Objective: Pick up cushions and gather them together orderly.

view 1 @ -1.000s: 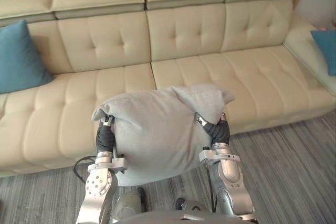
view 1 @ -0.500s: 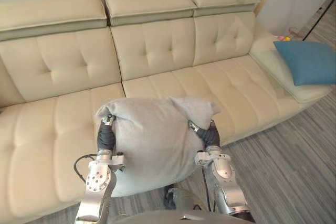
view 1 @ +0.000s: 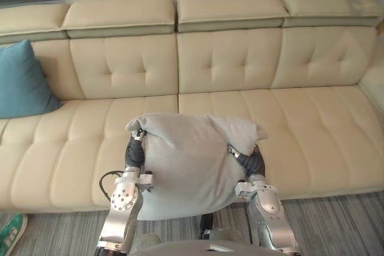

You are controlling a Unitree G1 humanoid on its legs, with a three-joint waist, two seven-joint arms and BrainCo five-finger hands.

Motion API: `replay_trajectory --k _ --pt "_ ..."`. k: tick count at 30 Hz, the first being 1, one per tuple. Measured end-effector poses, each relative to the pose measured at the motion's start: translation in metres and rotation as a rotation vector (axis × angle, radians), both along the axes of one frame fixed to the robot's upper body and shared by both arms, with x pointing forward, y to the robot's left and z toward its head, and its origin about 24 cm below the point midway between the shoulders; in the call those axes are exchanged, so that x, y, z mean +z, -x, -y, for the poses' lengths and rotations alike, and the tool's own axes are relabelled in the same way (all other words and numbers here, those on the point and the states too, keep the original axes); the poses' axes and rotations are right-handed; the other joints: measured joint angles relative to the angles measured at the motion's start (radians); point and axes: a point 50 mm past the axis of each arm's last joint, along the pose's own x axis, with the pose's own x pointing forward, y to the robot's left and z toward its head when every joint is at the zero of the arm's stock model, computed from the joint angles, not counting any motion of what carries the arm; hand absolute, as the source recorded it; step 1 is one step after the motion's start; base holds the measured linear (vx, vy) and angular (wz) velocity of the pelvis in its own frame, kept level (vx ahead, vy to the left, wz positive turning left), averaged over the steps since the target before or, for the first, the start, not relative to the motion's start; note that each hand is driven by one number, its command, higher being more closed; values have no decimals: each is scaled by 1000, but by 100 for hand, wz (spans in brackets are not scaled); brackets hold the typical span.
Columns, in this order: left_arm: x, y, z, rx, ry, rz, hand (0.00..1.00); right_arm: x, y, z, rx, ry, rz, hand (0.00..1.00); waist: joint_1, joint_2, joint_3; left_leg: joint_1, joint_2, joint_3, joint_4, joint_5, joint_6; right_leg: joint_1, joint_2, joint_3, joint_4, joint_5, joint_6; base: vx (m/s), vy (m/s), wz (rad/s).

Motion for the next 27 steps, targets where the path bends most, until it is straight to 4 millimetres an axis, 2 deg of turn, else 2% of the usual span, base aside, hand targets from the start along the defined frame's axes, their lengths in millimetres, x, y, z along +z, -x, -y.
replay_trajectory --k 1,2,3,6,13,18,20,22,24,25,27 --pt "-1 1 3 -17 -2 -1 100 1 -1 2 -11 1 4 100 11 -1 -2 -1 -12 9 -63 36 -7 -4 5 9 -10 10 11 -17 77 -24" --pt "-2 2 2 -17 -3 -7 100 1 0 2 -11 0 2 100 11 -6 -4 5 -15 20 -76 40 -7 -2 4 16 -20 19 17 23 117 -34" --pt "-4 5 2 -16 -3 -18 100 0 2 2 -13 -1 -1 100 4 -20 -16 9 -33 35 -105 50 1 3 -4 32 -59 50 26 34 80 -27" --pt "-6 7 3 -28 -2 -25 100 0 2 4 -20 3 -1 100 -12 -23 -17 32 -62 73 -142 64 10 1 -21 68 -99 99 42 62 138 -28" --pt "-5 7 3 -29 -2 -23 100 0 1 4 -17 7 -5 100 -18 -17 -22 85 -73 85 -202 72 11 20 -20 96 -99 103 45 27 57 -10" --pt "-4 5 2 -11 -8 -18 100 6 -6 2 -10 71 25 100 -16 -17 -22 86 -81 85 -210 78 15 19 -26 100 -99 104 47 -32 12 0" --pt "3 -2 1 7 -16 12 100 17 -17 -1 -11 81 74 100 -16 -17 -22 60 -86 85 -205 80 19 -3 -32 103 -99 114 47 -103 22 -1" --pt "17 -16 0 45 -34 76 100 35 -37 -7 -20 101 151 100 -16 -20 -19 13 -98 89 -201 94 25 -51 -41 112 -99 135 47 -117 12 -5" --pt "38 -38 -4 96 -57 165 100 56 -65 -16 -23 113 234 100 -14 -23 -5 -49 -105 102 -180 102 29 -108 -54 121 -99 159 45 -158 26 -6" --pt "55 -55 -6 135 -77 236 100 75 -82 -22 -39 115 295 100 -11 -22 25 -82 -108 102 -159 105 31 -132 -58 122 -99 171 43 -163 41 1" --pt "78 -73 -10 181 -102 315 100 100 -99 -32 -52 120 374 100 -9 -22 56 -128 -108 101 -138 111 29 -168 -64 124 -99 187 43 -168 31 9"
